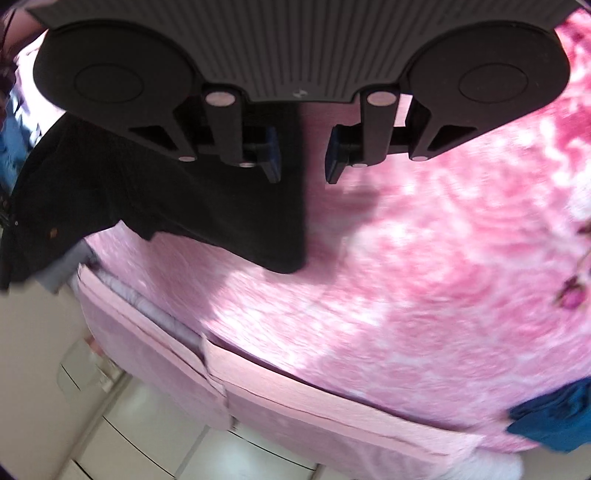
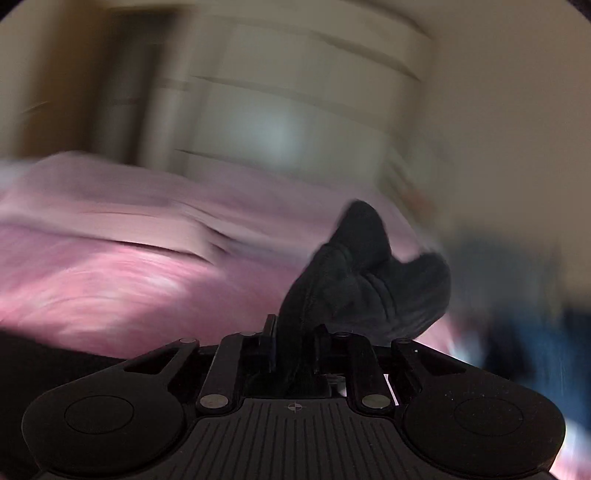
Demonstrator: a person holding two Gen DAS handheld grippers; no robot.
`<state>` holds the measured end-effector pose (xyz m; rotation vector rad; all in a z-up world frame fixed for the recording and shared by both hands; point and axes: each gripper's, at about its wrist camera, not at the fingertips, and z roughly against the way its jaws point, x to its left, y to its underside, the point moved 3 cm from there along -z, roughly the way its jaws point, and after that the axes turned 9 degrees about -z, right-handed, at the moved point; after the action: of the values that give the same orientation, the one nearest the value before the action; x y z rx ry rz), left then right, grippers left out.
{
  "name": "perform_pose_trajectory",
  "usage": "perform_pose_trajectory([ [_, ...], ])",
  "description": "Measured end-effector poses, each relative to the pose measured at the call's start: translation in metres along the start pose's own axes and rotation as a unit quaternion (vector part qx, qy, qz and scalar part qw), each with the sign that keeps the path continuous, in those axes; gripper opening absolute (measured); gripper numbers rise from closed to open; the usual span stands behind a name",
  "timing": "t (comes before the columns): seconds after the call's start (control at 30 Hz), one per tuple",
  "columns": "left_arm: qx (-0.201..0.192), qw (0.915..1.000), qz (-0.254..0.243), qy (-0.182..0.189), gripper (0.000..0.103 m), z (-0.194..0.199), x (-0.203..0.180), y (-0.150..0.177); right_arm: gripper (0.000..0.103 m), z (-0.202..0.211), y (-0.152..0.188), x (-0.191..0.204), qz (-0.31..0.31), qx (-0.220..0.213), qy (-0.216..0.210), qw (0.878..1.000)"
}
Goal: Fold clothes
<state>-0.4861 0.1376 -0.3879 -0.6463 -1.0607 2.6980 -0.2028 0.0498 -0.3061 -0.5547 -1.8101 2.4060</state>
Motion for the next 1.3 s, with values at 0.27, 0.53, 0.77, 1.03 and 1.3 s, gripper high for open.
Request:
perform_pose_trajectory([
  [0.27,0.012,0.9986,0.051,0.005,0.02,0.017,0.037,0.014,0.06,0.037,0.075,0.191,0.306,0.048,-0.206,0.928],
  [0.53,0.009,0.9981,0.054,0.029,0.021,0.028,0.036,0.02,0.06,0.062,0.066,0.163,0.191,0.076,-0.168,0.964],
  [0.77,0.006,0.9976,0.059,0.036,0.021,0.036,0.038,0.024,0.025,0.083,0.04,0.143,-0.081,0.17,-0.246,0.951],
  [1.03,-0.002,0.9971,0.063,0.044,0.021,0.043,0.045,0.022,0.025,0.073,0.044,0.225,0.155,0.1,-0.218,0.958],
  [1.3,0.007,0.9971,0.06,0.046,0.021,0.035,0.05,0.029,0.025,0.075,0.071,0.251,0.359,0.062,-0.176,0.915],
])
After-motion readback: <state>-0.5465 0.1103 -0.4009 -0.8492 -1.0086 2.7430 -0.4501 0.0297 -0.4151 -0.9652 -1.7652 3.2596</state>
